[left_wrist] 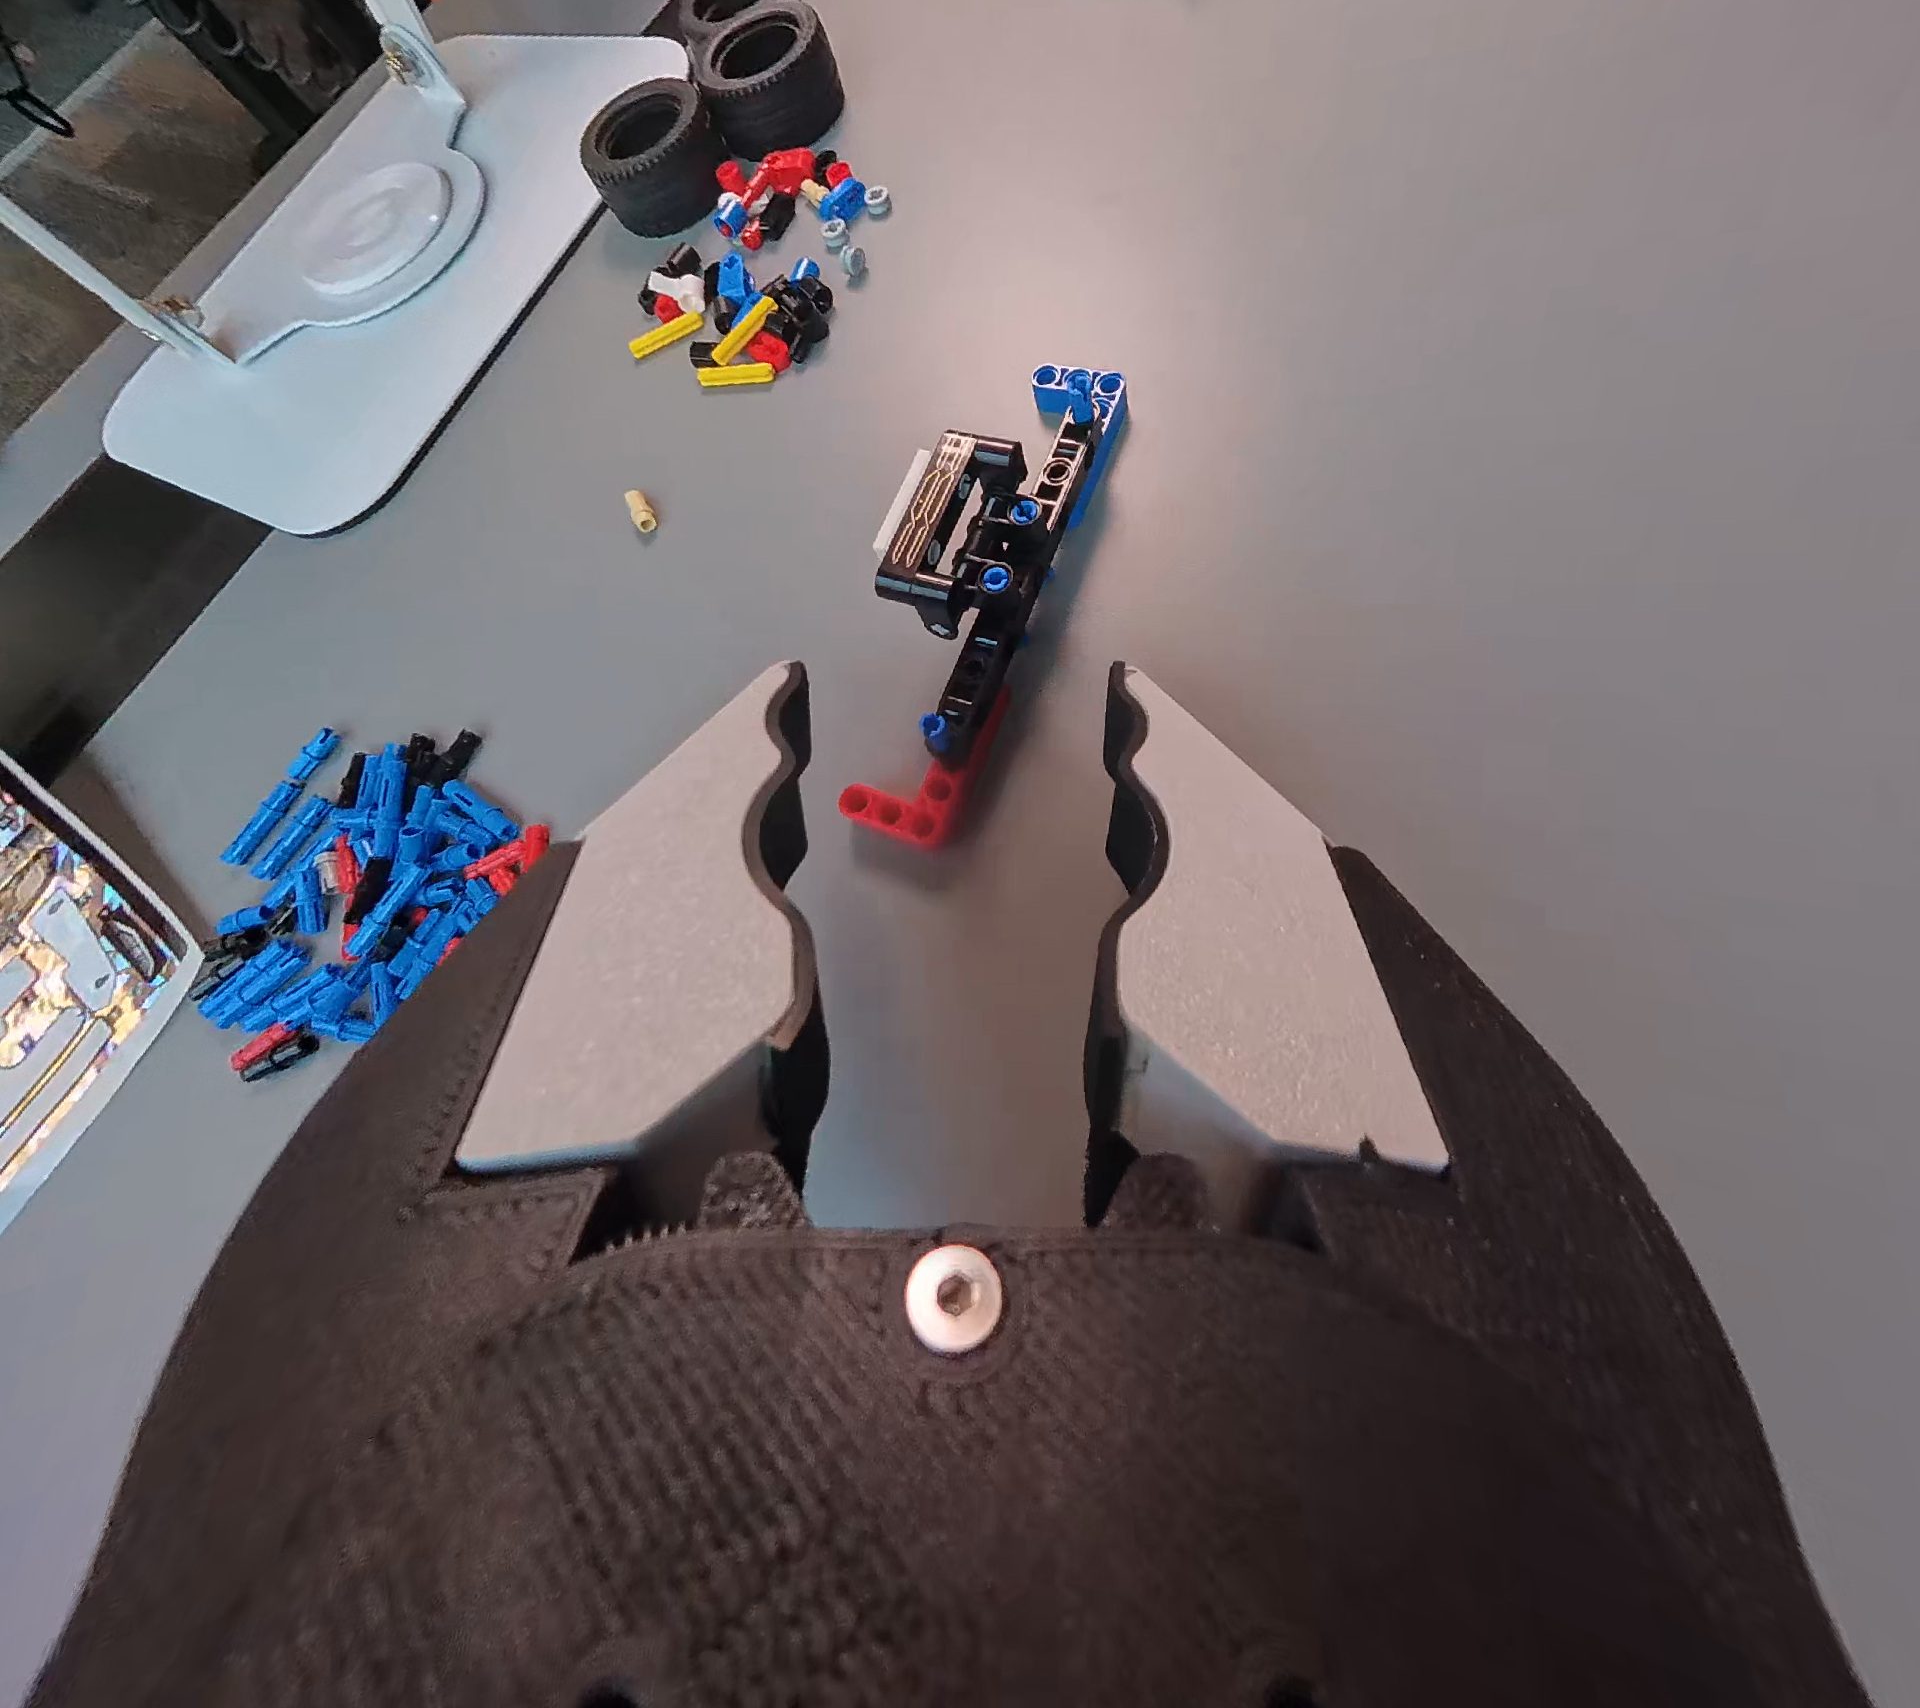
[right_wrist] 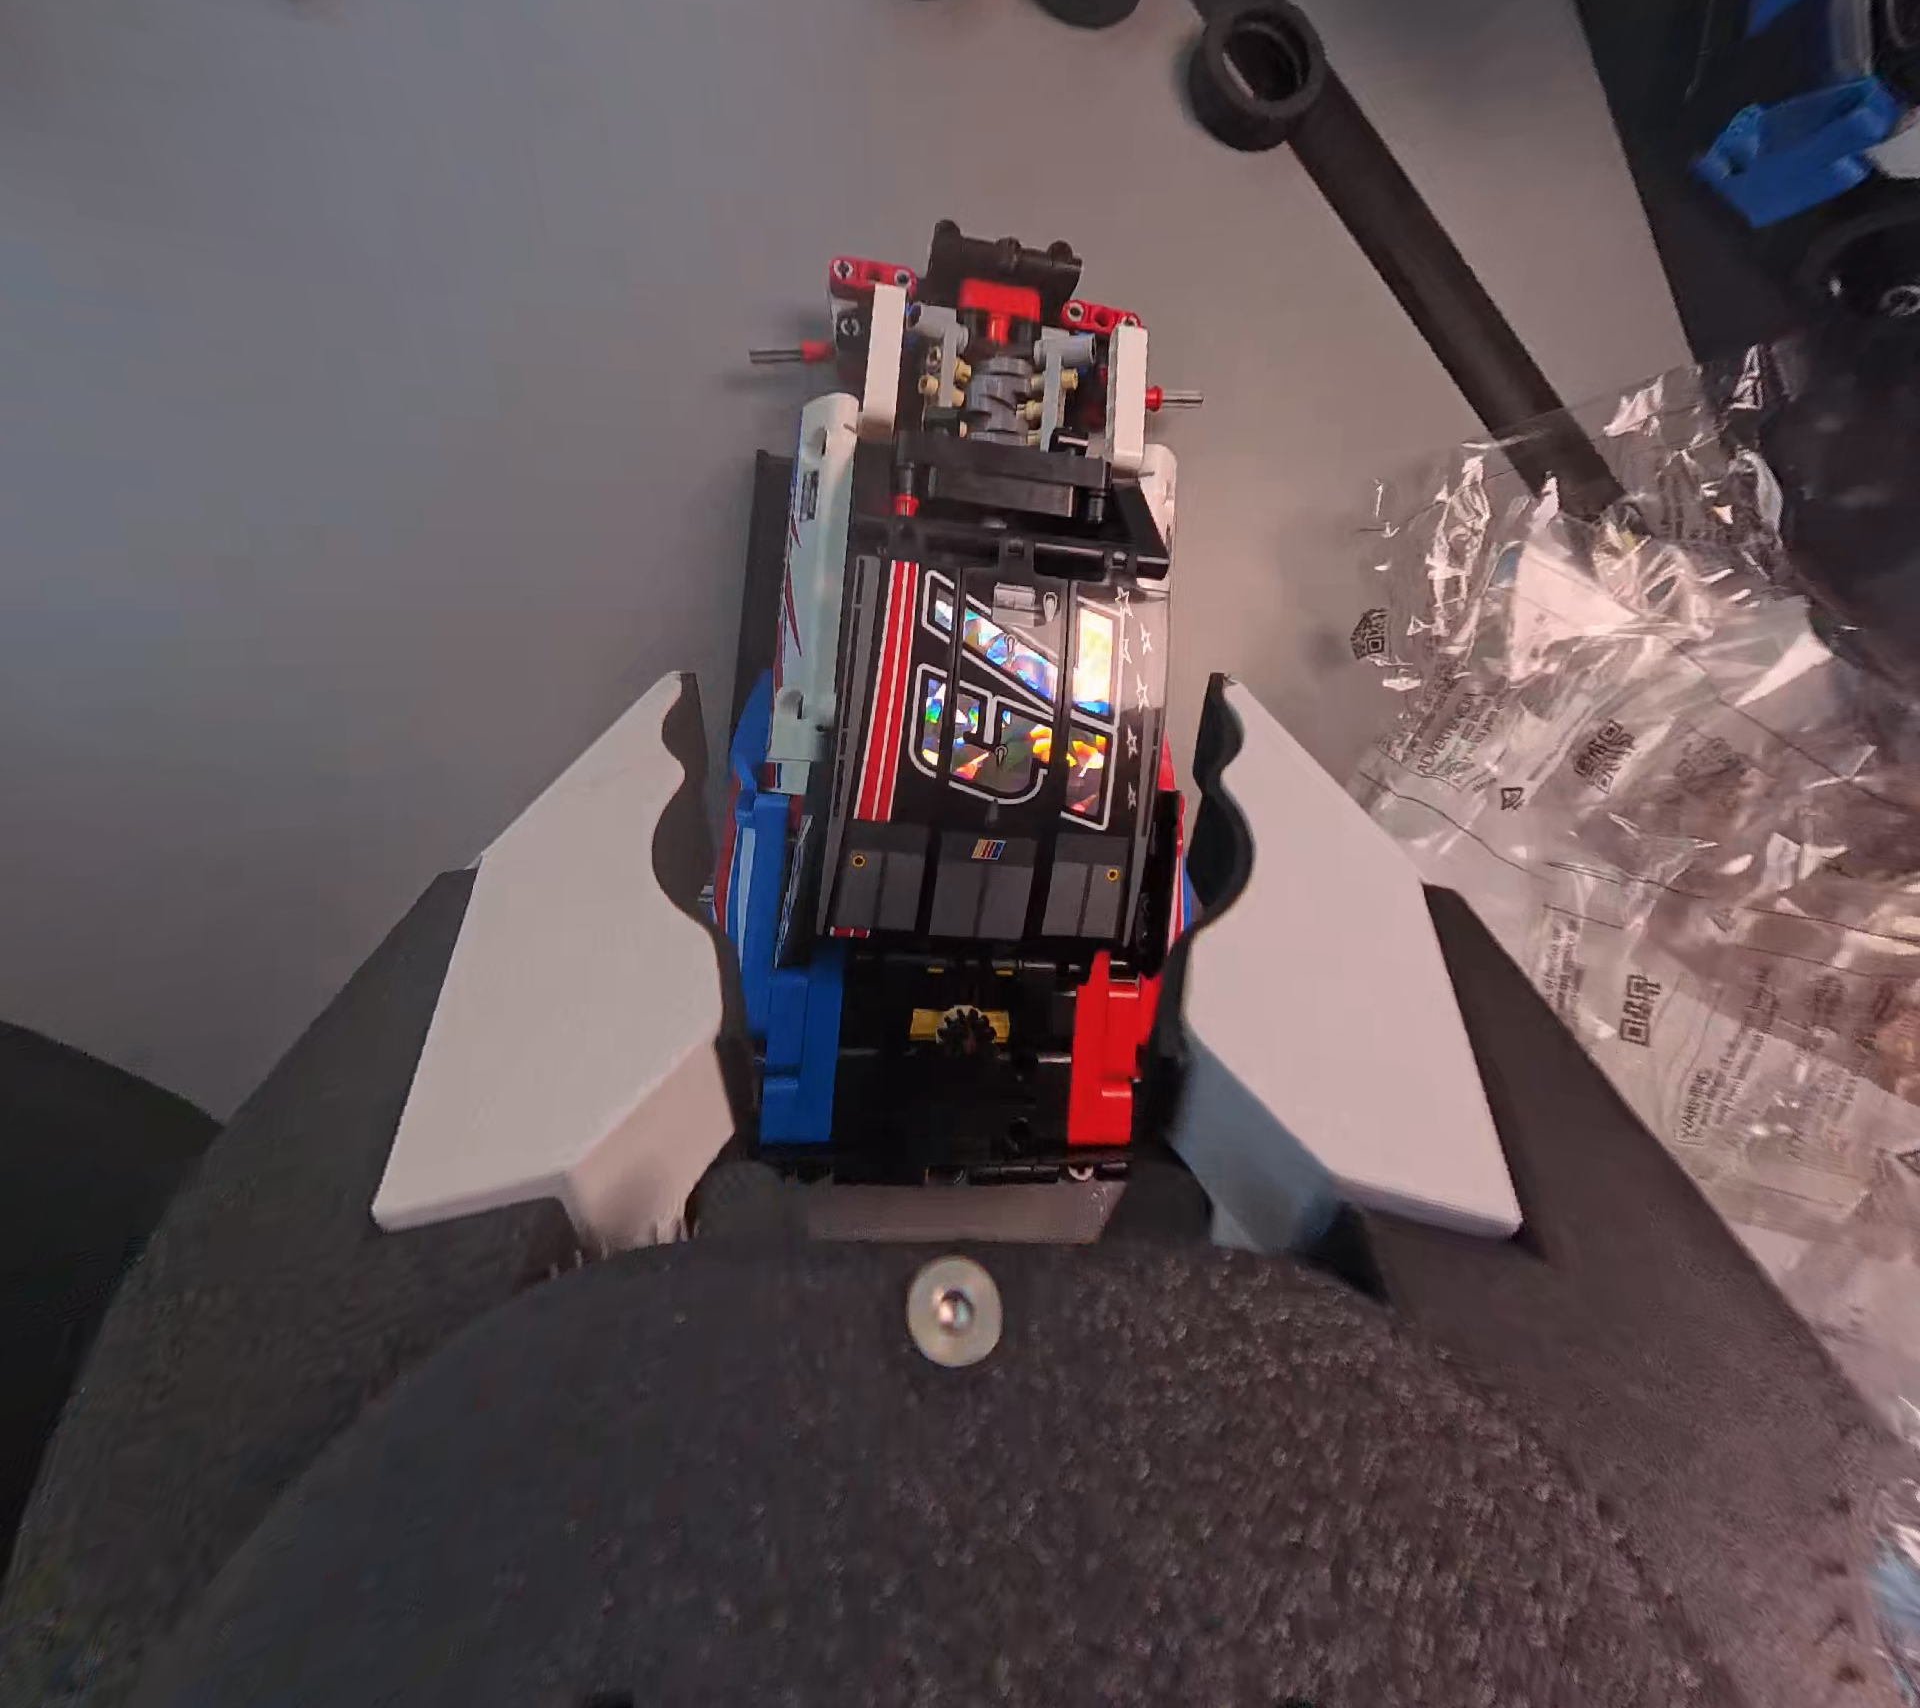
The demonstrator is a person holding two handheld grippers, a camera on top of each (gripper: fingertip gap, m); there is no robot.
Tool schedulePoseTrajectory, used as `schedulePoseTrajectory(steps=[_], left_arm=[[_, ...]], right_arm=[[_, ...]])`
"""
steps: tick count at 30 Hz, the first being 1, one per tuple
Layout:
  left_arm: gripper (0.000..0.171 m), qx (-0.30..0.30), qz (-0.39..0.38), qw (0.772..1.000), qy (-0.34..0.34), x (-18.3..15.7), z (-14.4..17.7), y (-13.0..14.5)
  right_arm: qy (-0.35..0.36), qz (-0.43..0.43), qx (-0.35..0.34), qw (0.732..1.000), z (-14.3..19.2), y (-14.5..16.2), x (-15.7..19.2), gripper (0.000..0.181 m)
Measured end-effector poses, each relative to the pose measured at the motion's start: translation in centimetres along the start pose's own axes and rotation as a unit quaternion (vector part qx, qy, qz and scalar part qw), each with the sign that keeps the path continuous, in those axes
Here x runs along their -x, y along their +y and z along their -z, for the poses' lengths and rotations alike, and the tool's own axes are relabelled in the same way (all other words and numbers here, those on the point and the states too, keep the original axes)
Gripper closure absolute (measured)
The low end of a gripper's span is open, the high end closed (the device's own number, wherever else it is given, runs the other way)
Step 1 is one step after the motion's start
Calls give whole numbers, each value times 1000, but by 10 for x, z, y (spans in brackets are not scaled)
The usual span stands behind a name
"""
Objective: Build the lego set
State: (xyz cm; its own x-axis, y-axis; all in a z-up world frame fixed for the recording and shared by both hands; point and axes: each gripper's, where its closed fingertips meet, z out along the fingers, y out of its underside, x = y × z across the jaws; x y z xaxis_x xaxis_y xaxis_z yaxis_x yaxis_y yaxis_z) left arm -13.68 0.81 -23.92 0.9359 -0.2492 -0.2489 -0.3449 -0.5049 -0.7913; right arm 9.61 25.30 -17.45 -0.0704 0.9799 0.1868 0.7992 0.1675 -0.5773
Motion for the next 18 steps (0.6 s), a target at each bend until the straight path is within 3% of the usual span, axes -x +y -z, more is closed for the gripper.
schedulePoseTrajectory(steps=[4, 8, 13, 18], left_arm=[[121, 21, -22, 999, 28, -5, -2, 7], [128, 36, -55, 998, 0, 4, -5, 12], [131, 32, -41, 999, 13, 10, -9, 10], [142, 28, -39, 998, 30, 5, -11, 11]], right_arm=[[-6, -3, 38, 999, -23, 16, 5, 84], [-2, 4, 60, 998, -26, 11, -2, 99], [-5, 3, 79, 997, -27, 10, -10, 90], [-15, 20, 117, 993, -39, 23, -7, 94]])
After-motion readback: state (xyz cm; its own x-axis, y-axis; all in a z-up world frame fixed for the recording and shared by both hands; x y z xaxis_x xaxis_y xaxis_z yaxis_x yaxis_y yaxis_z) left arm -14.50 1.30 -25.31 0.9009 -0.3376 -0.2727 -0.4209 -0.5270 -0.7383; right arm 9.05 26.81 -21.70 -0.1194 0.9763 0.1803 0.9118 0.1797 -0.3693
